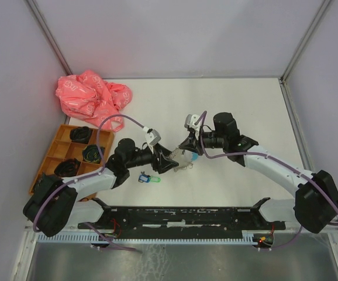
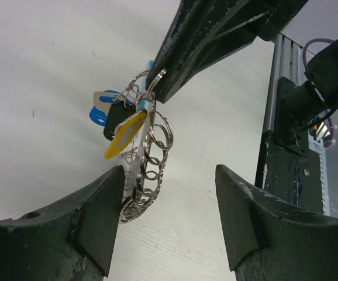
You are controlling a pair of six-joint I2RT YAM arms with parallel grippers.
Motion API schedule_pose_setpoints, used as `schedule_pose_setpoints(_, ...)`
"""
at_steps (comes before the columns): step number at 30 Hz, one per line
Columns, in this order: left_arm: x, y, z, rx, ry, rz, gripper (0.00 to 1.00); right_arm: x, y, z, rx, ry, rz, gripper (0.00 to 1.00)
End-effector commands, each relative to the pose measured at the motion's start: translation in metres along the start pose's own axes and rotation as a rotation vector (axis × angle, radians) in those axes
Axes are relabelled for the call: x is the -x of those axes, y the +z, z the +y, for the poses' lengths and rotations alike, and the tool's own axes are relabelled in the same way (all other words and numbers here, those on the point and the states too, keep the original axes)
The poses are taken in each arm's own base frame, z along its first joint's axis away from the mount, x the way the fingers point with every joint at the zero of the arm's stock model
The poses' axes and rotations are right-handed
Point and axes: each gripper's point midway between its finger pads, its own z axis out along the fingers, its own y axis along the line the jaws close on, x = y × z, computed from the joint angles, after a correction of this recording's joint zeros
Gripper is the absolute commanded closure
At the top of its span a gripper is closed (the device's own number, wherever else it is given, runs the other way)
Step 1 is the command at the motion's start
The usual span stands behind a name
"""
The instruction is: Put the keys on the keyring
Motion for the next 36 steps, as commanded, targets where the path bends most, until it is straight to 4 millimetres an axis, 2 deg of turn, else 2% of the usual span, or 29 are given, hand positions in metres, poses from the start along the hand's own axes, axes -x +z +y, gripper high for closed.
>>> schedule_pose_setpoints(1,0.004,0.001,-0.005,-0.065,0.126,-0.028,0.31,0.027,0.004,-0.003,0.024,-0.022,-0.062,0.99)
schedule_pose_setpoints(5,-0.003,0.001,-0.002,-0.06,0.142,-0.013,0.36,0.029,0.007,-0.003,0.032,-0.01,-0.061,0.97)
schedule_pose_setpoints(8,-0.006,0.002,0.0,-0.057,0.147,-0.005,0.46,0.028,0.01,-0.003,0.037,-0.002,-0.055,0.96)
schedule_pose_setpoints(15,-0.008,0.002,0.001,-0.048,0.148,0.001,0.61,0.025,0.015,-0.003,0.041,0.014,-0.047,0.93)
schedule_pose_setpoints(18,-0.008,0.002,0.001,-0.044,0.148,0.001,0.71,0.027,0.016,-0.004,0.033,0.015,-0.051,0.91)
schedule_pose_setpoints(22,-0.007,0.0,0.003,-0.022,0.141,0.001,0.94,0.028,0.017,-0.004,0.025,0.032,-0.054,0.87)
schedule_pose_setpoints(23,-0.007,0.0,0.004,-0.015,0.138,-0.001,0.97,0.028,0.017,-0.004,0.022,0.035,-0.056,0.85)
schedule_pose_setpoints(30,-0.006,-0.003,0.014,0.076,0.075,-0.019,0.97,0.038,0.008,-0.013,-0.09,0.135,-0.077,0.72)
schedule_pose_setpoints(36,-0.006,-0.002,0.022,0.148,0.018,-0.045,0.97,0.042,-0.007,-0.021,-0.232,0.351,-0.1,0.68)
